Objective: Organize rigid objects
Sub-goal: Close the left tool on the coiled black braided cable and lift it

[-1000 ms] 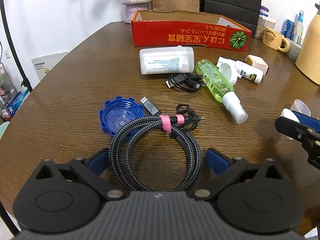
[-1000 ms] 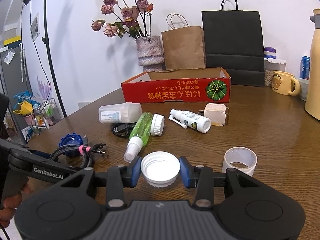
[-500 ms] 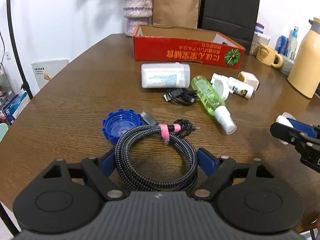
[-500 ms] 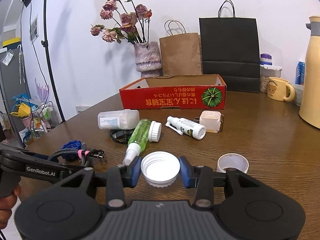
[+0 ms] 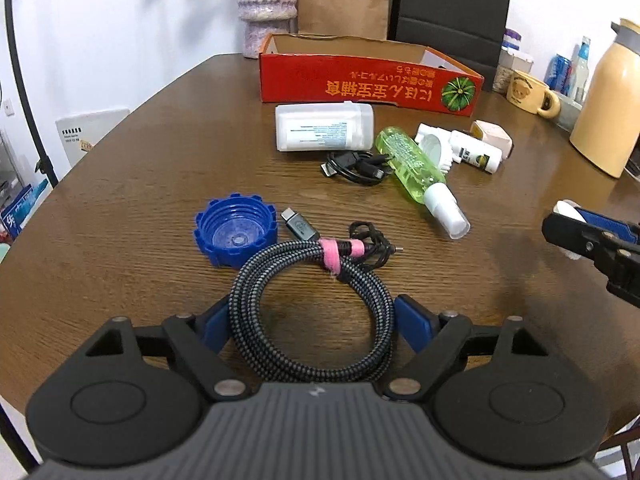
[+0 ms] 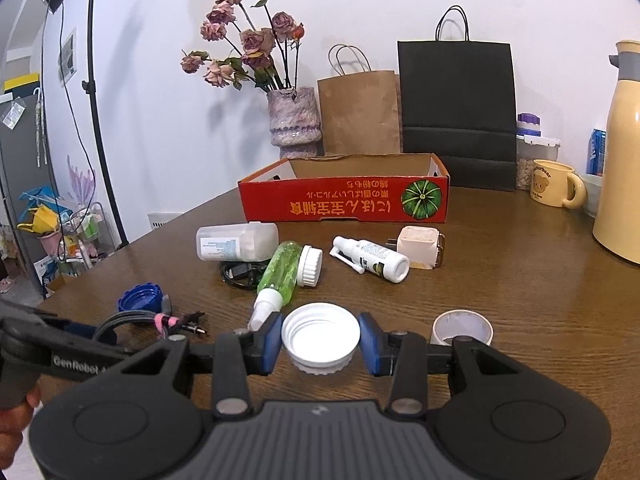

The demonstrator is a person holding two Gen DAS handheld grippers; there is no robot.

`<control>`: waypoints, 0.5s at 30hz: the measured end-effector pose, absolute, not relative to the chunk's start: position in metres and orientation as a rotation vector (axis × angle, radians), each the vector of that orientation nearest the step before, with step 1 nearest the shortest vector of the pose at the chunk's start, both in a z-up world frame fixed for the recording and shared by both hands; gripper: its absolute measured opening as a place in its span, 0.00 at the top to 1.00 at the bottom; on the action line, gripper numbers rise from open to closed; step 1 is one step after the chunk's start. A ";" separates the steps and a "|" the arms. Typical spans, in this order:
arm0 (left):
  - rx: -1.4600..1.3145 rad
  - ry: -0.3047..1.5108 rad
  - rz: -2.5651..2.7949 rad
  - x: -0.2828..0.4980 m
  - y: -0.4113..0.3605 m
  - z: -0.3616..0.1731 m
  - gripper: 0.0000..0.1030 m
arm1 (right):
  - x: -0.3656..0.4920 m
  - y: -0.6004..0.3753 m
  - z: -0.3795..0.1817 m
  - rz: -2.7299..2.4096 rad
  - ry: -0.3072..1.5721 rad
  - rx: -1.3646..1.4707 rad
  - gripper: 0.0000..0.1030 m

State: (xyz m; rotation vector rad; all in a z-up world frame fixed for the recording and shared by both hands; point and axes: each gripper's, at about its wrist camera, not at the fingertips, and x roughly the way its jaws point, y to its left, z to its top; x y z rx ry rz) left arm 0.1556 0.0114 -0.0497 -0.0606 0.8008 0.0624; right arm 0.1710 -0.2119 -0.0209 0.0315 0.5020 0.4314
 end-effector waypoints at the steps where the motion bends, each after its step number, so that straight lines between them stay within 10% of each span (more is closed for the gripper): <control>1: -0.057 0.807 0.064 0.156 0.011 -0.050 0.17 | 0.171 -0.212 -0.021 0.431 0.503 0.031 0.61; 10: -0.014 0.820 0.070 0.164 0.004 -0.057 0.02 | 0.171 -0.212 -0.023 0.430 0.509 0.035 0.61; 15: -0.028 0.792 0.066 0.160 0.007 -0.053 0.16 | 0.171 -0.214 -0.024 0.429 0.510 0.037 0.61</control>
